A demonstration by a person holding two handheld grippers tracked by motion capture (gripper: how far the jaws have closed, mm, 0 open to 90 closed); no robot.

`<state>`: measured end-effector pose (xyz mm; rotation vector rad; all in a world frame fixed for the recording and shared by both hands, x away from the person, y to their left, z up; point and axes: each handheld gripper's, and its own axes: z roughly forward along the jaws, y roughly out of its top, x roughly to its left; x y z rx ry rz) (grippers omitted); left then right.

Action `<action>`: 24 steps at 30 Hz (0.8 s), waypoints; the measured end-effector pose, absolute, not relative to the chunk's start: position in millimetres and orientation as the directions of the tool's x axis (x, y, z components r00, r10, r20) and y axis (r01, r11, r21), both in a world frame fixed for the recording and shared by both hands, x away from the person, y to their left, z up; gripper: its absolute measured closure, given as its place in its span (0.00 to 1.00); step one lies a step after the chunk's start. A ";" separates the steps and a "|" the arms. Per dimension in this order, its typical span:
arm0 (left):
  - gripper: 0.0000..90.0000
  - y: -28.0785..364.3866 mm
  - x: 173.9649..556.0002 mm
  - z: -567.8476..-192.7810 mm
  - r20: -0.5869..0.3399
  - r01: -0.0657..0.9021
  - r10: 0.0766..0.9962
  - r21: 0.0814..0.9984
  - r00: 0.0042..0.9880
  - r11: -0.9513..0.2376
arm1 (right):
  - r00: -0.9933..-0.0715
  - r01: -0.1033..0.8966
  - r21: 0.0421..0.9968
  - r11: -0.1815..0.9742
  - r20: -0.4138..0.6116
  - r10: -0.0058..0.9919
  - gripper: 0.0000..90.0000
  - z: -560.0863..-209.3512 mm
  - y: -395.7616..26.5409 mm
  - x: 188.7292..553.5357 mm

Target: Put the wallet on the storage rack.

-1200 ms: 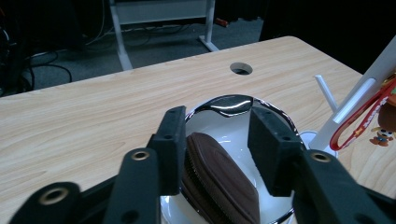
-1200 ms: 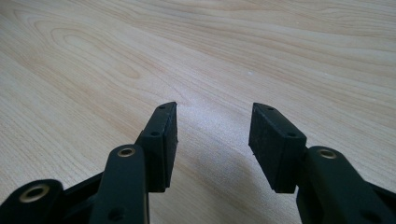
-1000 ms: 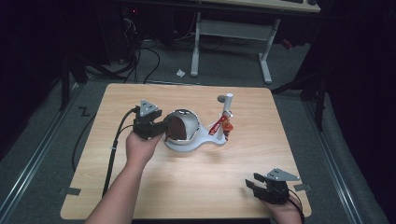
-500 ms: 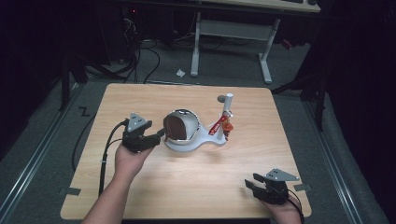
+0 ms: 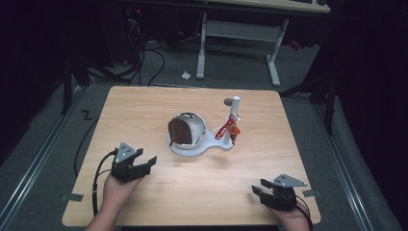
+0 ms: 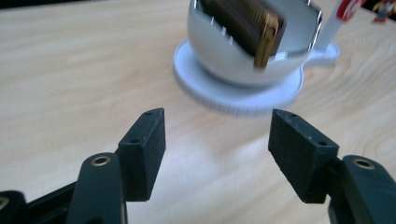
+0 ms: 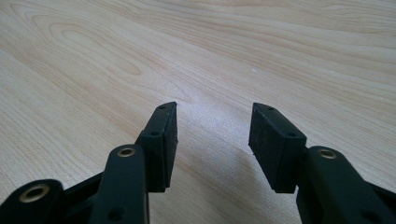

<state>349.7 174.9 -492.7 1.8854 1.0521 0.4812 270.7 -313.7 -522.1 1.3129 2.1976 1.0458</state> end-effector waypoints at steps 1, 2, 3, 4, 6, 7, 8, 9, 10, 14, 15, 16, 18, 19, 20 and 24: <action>0.41 177.2 346.1 -495.6 -0.078 0.477 0.824 0.844 0.562 -0.245 | -0.495 0.588 0.755 0.290 0.053 0.867 0.58 -522.3 -313.5 270.8; 0.41 179.4 342.7 -498.3 -0.080 0.483 0.824 0.840 0.561 -0.247 | -0.494 0.589 0.755 0.288 0.054 0.868 0.58 -522.3 -313.2 270.5; 0.40 181.5 339.5 -500.9 -0.089 0.488 0.823 0.838 0.561 -0.243 | -0.494 0.590 0.754 0.289 0.054 0.868 0.58 -522.2 -312.9 270.3; 0.40 183.5 336.2 -503.3 -0.090 0.492 0.823 0.836 0.561 -0.244 | -0.494 0.589 0.754 0.290 0.053 0.868 0.58 -522.3 -312.6 270.3; 0.41 186.1 329.8 -507.5 -0.099 0.508 0.823 0.825 0.559 -0.246 | -0.494 0.590 0.754 0.290 0.053 0.868 0.58 -522.3 -311.7 270.0; 0.41 187.0 326.0 -509.6 -0.101 0.510 0.822 0.824 0.560 -0.246 | -0.494 0.588 0.755 0.291 0.050 0.868 0.58 -522.2 -311.1 269.7; 0.41 187.8 320.9 -512.4 -0.100 0.504 0.824 0.829 0.558 -0.241 | -0.494 0.585 0.756 0.294 0.044 0.868 0.58 -522.0 -310.4 269.1; 0.40 189.1 315.1 -516.5 -0.096 0.495 0.826 0.836 0.556 -0.236 | -0.495 0.583 0.755 0.300 0.037 0.868 0.58 -521.9 -309.9 268.5; 0.40 190.9 309.4 -522.0 -0.103 0.495 0.827 0.839 0.553 -0.226 | -0.498 0.578 0.757 0.305 0.031 0.867 0.58 -521.9 -309.6 268.0; 0.40 191.7 304.4 -528.0 -0.121 0.523 0.812 0.817 0.570 -0.245 | -0.483 0.577 0.760 0.300 0.021 0.875 0.58 -520.6 -308.4 267.3; 0.40 191.3 305.1 -528.7 -0.111 0.523 0.810 0.812 0.576 -0.260 | -0.480 0.574 0.763 0.297 0.019 0.877 0.58 -520.4 -308.5 268.2; 0.40 190.9 306.1 -529.4 -0.111 0.528 0.809 0.807 0.578 -0.266 | -0.473 0.577 0.764 0.289 0.024 0.881 0.58 -520.1 -308.2 268.9; 0.40 190.4 307.9 -529.9 -0.124 0.527 0.802 0.810 0.584 -0.259 | -0.465 0.578 0.764 0.287 0.020 0.885 0.58 -519.6 -307.2 269.8; 0.40 190.4 308.4 -529.4 -0.122 0.524 0.800 0.811 0.587 -0.261 | -0.460 0.579 0.764 0.286 0.015 0.888 0.58 -519.6 -306.4 269.7; 0.40 190.7 308.7 -528.9 -0.122 0.521 0.800 0.813 0.588 -0.259 | -0.455 0.580 0.762 0.289 0.009 0.890 0.58 -519.5 -305.8 269.3; 0.38 194.3 309.7 -527.2 -0.143 0.525 0.801 0.818 0.581 -0.234 | -0.447 0.580 0.760 0.292 -0.003 0.895 0.57 -519.7 -306.1 268.7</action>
